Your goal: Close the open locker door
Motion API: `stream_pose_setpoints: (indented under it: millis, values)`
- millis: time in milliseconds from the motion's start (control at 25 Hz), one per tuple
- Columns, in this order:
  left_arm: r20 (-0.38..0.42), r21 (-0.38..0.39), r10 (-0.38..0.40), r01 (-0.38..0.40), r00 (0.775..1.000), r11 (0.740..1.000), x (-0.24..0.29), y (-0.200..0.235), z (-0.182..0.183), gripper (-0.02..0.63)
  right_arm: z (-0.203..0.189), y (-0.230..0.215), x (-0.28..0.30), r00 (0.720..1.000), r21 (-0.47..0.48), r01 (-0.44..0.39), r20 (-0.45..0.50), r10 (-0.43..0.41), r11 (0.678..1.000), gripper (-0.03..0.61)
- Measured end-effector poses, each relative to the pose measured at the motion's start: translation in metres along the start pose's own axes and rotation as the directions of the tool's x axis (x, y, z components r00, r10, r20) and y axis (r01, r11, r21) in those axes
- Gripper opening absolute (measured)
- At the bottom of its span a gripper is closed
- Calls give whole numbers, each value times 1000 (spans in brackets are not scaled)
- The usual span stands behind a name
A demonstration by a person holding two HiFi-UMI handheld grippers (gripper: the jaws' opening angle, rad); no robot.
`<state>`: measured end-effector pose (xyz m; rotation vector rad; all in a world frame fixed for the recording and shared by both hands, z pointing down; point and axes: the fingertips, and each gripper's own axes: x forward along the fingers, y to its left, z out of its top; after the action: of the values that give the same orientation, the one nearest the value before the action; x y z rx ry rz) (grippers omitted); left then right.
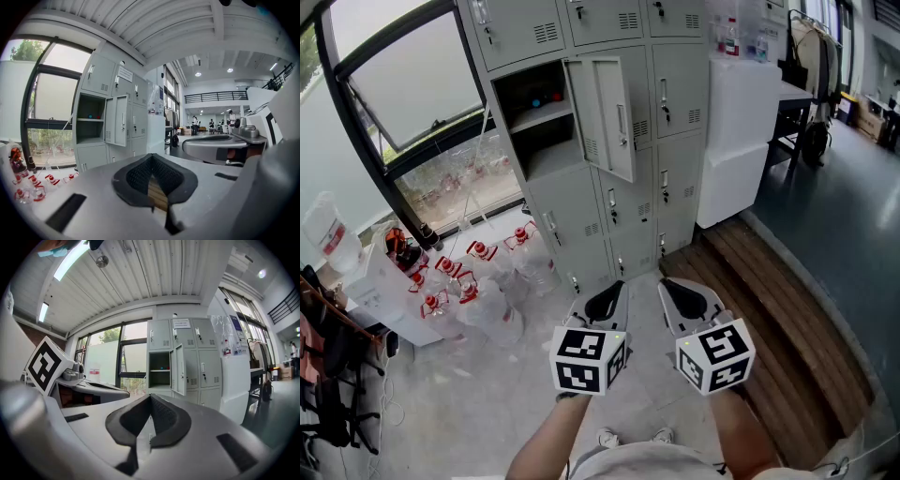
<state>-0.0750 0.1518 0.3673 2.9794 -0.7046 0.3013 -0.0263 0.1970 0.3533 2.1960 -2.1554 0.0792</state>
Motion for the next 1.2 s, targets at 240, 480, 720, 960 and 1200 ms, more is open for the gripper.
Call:
stream_pose_setpoints:
  millis: [240, 480, 720, 960, 1200]
  values:
    - [-11, -7, 10, -10, 1000, 1000, 12, -12, -1, 8, -7, -11, -4, 999, 37, -43, -6, 43, 998, 6]
    - [-16, -5, 18, -18, 1000, 1000, 28, -29, -1, 6, -11, -29, -11, 998, 57, -63, 5, 63, 996, 6]
    - [-9, 1, 28, -28, 1000, 1000, 37, -43, 5, 8, -10, -45, -16, 996, 50, -83, 15, 83, 995, 6]
    - [-5, 5, 39, -39, 999, 999, 46, -37, 6, 6, -10, -49, -9, 995, 52, -102, 20, 101, 993, 6]
    - [14, -3, 29, -29, 999, 1000, 70, -18, 13, 8, -5, -60, 18, 995, 41, -99, 25, 98, 994, 6]
